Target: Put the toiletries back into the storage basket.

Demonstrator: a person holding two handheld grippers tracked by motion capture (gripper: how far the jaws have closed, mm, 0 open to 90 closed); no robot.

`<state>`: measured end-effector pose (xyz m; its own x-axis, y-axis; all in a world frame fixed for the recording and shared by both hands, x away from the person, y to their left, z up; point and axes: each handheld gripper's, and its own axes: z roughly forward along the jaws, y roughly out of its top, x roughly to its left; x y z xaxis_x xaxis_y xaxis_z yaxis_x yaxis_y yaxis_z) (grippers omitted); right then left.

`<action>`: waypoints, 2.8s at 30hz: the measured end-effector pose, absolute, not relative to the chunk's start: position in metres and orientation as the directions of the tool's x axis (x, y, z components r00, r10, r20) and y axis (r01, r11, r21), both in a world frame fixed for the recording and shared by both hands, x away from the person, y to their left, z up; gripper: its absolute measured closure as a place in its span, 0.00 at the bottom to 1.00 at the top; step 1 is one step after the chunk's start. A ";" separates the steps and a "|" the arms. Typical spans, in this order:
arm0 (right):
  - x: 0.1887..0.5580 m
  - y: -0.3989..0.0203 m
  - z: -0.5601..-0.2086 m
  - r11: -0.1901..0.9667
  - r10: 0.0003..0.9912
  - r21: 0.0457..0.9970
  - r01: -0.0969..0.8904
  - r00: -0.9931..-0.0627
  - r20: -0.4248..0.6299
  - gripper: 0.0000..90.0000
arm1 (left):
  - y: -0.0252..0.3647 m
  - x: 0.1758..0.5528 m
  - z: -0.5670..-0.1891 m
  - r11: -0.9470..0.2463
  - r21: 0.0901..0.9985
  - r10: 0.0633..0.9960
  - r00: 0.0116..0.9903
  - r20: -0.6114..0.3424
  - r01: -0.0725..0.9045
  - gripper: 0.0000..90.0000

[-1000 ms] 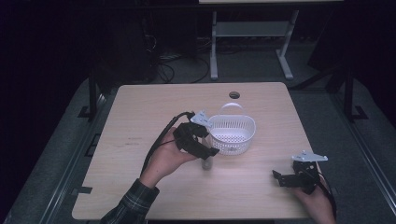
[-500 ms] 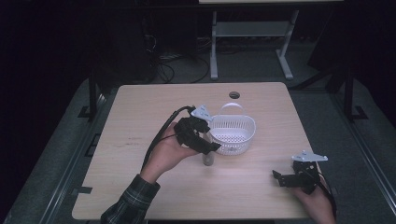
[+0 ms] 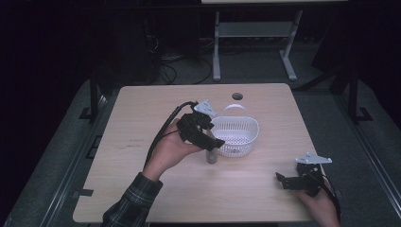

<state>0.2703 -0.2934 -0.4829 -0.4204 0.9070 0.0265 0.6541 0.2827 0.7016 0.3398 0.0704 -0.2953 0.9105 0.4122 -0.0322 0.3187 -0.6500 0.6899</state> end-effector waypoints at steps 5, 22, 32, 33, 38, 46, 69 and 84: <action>0.270 -0.293 -0.483 0.283 0.907 0.702 0.654 -0.421 0.026 0.02 | 0.070 0.342 -0.291 -0.652 0.689 0.410 0.911 -0.029 0.316 0.33; 0.270 -0.293 -0.483 0.283 0.907 0.702 0.654 -0.421 0.026 0.02 | 0.069 0.348 -0.276 -0.643 0.700 0.410 0.911 -0.029 0.311 0.33; 0.270 -0.293 -0.483 0.283 0.907 0.702 0.654 -0.421 0.026 0.02 | 0.069 0.353 -0.267 -0.642 0.704 0.405 0.914 -0.025 0.304 0.33; 0.270 -0.293 -0.483 0.283 0.907 0.702 0.654 -0.421 0.026 0.02 | 0.069 0.354 -0.266 -0.644 0.703 0.405 0.914 -0.022 0.302 0.33; 0.270 -0.293 -0.483 0.283 0.907 0.702 0.654 -0.421 0.026 0.02 | 0.068 0.356 -0.262 -0.636 0.709 0.409 0.912 -0.026 0.305 0.33; 0.270 -0.293 -0.483 0.283 0.907 0.702 0.654 -0.420 0.026 0.02 | 0.067 0.360 -0.254 -0.626 0.717 0.415 0.910 -0.027 0.307 0.33; 0.270 -0.293 -0.483 0.283 0.907 0.702 0.654 -0.421 0.026 0.02 | 0.056 0.378 -0.244 -0.622 0.722 0.416 0.909 -0.023 0.304 0.33; 0.270 -0.293 -0.483 0.282 0.907 0.702 0.654 -0.420 0.027 0.02 | 0.044 0.396 -0.254 -0.626 0.715 0.434 0.901 -0.012 0.312 0.33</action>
<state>0.2703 -0.2934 -0.4829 -0.4204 0.9070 0.0270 0.6541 0.2823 0.7018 0.3964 0.0445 -0.2539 0.9007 0.4342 -0.0124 0.3117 -0.6262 0.7146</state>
